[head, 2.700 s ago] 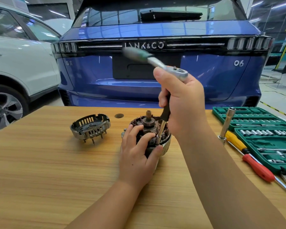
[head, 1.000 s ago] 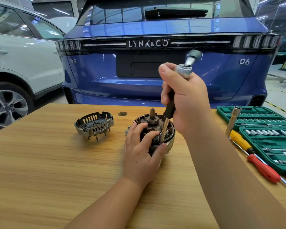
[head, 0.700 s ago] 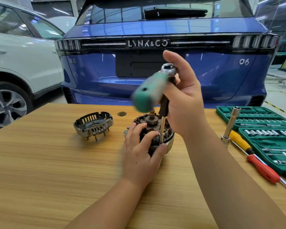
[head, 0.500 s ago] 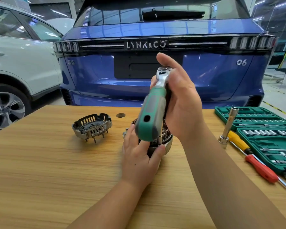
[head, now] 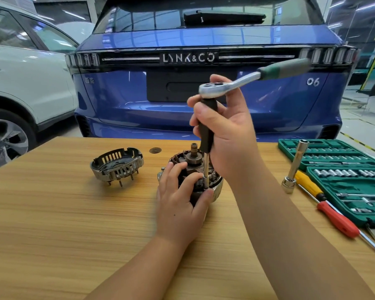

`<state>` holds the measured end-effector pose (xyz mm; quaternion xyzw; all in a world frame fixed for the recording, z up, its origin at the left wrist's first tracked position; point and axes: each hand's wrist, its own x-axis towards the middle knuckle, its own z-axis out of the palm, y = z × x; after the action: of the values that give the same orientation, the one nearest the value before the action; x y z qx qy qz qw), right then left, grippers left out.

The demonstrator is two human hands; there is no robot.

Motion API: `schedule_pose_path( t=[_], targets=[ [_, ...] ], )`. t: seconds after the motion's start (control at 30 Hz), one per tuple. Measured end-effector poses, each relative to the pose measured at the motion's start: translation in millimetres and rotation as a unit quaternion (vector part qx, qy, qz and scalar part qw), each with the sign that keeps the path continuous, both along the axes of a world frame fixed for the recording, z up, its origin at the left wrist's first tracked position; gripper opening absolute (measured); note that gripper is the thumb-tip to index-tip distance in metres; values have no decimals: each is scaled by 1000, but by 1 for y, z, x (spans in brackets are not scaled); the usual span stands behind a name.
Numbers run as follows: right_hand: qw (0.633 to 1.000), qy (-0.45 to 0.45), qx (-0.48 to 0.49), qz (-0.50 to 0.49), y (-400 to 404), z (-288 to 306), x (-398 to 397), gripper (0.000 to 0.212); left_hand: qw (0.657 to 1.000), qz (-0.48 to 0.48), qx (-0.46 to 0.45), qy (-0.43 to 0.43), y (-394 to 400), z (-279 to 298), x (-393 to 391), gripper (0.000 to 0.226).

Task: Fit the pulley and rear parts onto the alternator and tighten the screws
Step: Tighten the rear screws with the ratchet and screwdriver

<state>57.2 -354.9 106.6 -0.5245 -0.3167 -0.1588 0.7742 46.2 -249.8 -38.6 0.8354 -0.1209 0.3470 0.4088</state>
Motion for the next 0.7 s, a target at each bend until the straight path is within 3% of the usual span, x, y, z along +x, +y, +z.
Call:
schedule_pose_path(
  t=[0.07,0.17,0.33,0.4,0.53,0.63,0.7],
  targets=[
    [997,-63,-31,-25,6,-2,0,38,1000,-5,-2,-2,0,0,0,46],
    [996,-86,-35,-9,9,-3,1,46,1000,-6,-4,2,1,2,-1,47],
    [998,-42,2,57,5,2,-3,32,1000,-2,-5,1,1,2,-1,49],
    [1000,-24,3,11,6,5,-6,28,1000,1,-7,-2,0,3,-1,50],
    [997,32,28,-70,6,10,-12,45,1000,3,7,13,0,2,-2,52],
    [988,60,24,-143,0,13,-11,22,1000,4,14,25,2,3,-2,54],
    [990,90,15,-104,-3,13,-9,15,1000,-1,12,28,2,4,-3,54]
  ],
)
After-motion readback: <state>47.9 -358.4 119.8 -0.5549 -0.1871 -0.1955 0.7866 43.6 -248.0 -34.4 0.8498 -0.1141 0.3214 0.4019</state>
